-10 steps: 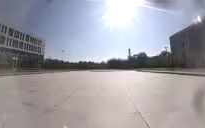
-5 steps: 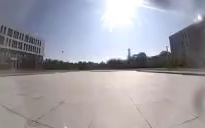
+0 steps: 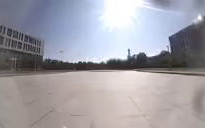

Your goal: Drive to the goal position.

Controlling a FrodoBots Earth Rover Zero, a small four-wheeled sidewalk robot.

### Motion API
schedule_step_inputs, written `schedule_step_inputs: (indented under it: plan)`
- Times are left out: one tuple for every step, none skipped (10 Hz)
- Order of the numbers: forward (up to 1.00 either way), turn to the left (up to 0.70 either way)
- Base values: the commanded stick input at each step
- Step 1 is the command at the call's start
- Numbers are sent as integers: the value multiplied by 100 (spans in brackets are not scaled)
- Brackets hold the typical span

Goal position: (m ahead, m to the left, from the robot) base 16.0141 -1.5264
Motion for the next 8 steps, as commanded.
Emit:
schedule_step_inputs:
  plan:
    - [70,0]
    - [70,0]
    - [70,0]
    - [70,0]
    - [70,0]
    - [70,0]
    - [70,0]
    - [70,0]
